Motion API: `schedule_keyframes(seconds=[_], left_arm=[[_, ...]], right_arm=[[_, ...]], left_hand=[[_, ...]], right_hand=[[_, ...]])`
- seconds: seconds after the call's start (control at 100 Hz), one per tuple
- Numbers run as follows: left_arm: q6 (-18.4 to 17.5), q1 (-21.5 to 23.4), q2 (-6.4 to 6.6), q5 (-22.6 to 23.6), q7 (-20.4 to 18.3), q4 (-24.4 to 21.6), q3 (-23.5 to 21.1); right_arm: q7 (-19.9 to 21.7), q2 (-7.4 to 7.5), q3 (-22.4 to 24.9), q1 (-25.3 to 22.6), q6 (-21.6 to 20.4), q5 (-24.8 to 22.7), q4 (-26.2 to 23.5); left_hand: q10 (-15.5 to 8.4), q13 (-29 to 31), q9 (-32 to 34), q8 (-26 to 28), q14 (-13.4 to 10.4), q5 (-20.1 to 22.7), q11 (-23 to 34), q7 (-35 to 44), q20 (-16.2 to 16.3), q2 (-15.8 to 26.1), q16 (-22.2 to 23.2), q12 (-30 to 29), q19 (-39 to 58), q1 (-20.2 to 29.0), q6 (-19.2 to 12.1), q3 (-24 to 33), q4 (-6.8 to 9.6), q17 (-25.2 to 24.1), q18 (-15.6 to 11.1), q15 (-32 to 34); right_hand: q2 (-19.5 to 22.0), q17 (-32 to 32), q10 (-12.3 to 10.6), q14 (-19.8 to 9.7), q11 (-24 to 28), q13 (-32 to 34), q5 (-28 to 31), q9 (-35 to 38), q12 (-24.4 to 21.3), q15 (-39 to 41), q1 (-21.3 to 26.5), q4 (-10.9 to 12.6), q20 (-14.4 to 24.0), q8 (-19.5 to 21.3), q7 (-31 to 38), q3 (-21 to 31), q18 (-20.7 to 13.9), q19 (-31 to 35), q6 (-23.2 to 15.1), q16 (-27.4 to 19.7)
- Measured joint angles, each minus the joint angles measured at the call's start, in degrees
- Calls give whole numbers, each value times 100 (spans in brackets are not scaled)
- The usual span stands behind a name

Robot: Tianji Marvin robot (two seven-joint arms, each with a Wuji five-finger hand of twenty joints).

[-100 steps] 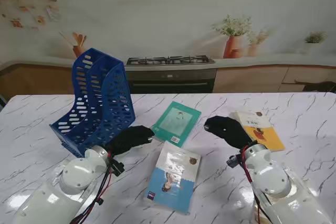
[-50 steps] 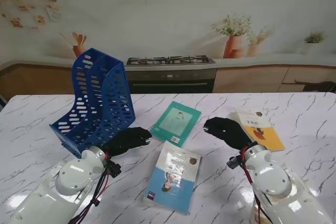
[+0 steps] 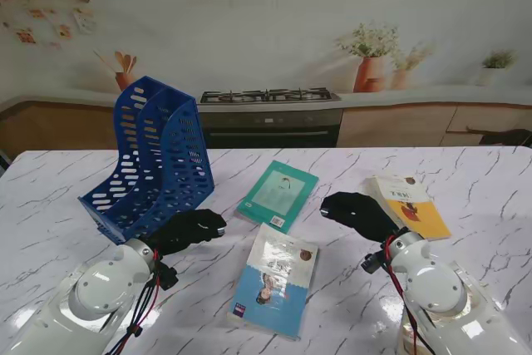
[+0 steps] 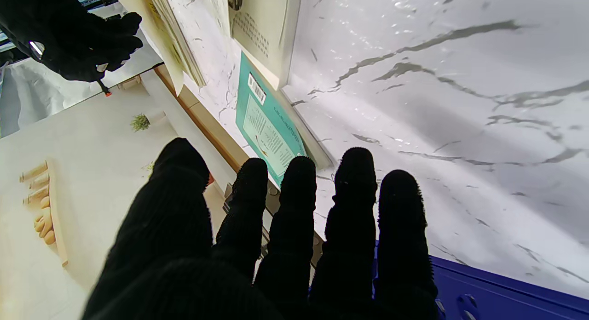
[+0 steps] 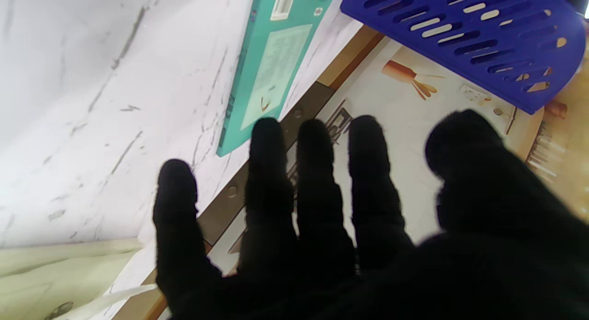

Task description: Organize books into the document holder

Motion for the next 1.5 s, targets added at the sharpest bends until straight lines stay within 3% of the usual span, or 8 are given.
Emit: schedule_keyframes(seconds=[0.15, 0.21, 0.39, 0.65, 0.78, 0.88, 1.12, 1.5], left_arm=[[5, 37, 29, 6, -55, 2, 4], [22, 36, 34, 6, -54, 16, 35], [115, 13, 42, 5, -52, 99, 167], [353, 26, 43, -173, -89, 159, 366], [390, -12, 43, -471, -127, 239, 519], [413, -44, 40, -548, -154, 261, 625], [446, -188, 47, -980, -460, 329, 927], [419, -431, 83, -1204, -784, 423, 1278]], right_arm=[[173, 43, 53, -82, 0, 48, -48], [252, 60, 65, -103, -5, 76, -49], [304, 87, 62, -126, -65, 109, -13], [311, 90, 28, -88, -141, 163, 83], [338, 90, 12, -46, -200, 190, 135], [373, 93, 8, 0, -245, 190, 185], [469, 104, -25, 118, -306, 257, 307], [524, 119, 61, 110, -317, 241, 370]], left_hand=[[43, 139, 94, -1, 42, 98, 66, 70, 31, 0, 0, 0, 153, -61, 117, 0, 0, 294, 9, 129], [194, 268, 248, -23, 118, 200, 68, 128, 32, -3, -91, -59, 159, -56, 170, 5, 0, 445, 10, 151], [564, 895, 843, -151, 393, 684, 183, 500, 23, -32, -537, -492, 570, -366, 702, 494, 0, 1370, 391, 507], [747, 1264, 1097, -152, 447, 838, 357, 697, -205, -112, -673, -582, 894, -397, 867, 800, 0, 2147, 532, 1075], [846, 1495, 1165, -153, 344, 901, 392, 762, -285, -113, -649, -583, 1138, -397, 970, 887, 0, 2381, 520, 1438], [866, 1562, 1233, -203, 336, 900, 454, 845, -605, -113, -659, -584, 1537, -402, 991, 1221, 0, 2601, 510, 1665], [1014, 1635, 1378, -207, 354, 1034, 564, 903, -729, -115, -835, -594, 1753, -400, 1053, 1222, 0, 2884, 472, 1621], [1068, 1770, 1447, -210, 368, 1058, 593, 906, -952, -81, -962, -594, 1703, -396, 1179, 1253, 0, 3120, 433, 1531]], right_hand=[[0, 57, -1, 0, -30, 73, 17, 148, -54, 2, 0, 0, 0, 0, 61, 0, 0, 62, 0, 0], [0, 57, -1, 0, -31, 73, 59, 148, -54, 2, 0, 0, 0, 0, 73, 0, 0, 66, 0, 0], [-2, 58, -2, 0, -47, 138, 167, 214, -68, -2, 0, 0, -3, 0, 96, 0, 0, 126, 0, 0], [-5, 59, -2, 0, -48, 214, 168, 214, -68, -2, 0, 0, -9, -61, 146, 0, 0, 146, 0, 0], [-5, 60, -2, 0, -48, 215, 167, 214, -68, -3, 0, 0, -23, -62, 146, 4, 0, 148, 0, 0], [-5, 61, -2, 0, -48, 215, 167, 214, -68, -3, 0, 0, -66, -63, 147, 5, 0, 151, 0, 0], [-6, 66, -15, 0, -48, 215, 167, 214, -68, -4, 0, 0, -98, -66, 152, 5, 0, 204, 0, -6], [-6, 67, -19, -1, -48, 214, 167, 214, -68, -5, 0, 0, -121, -72, 158, 5, 0, 212, 0, -9]])
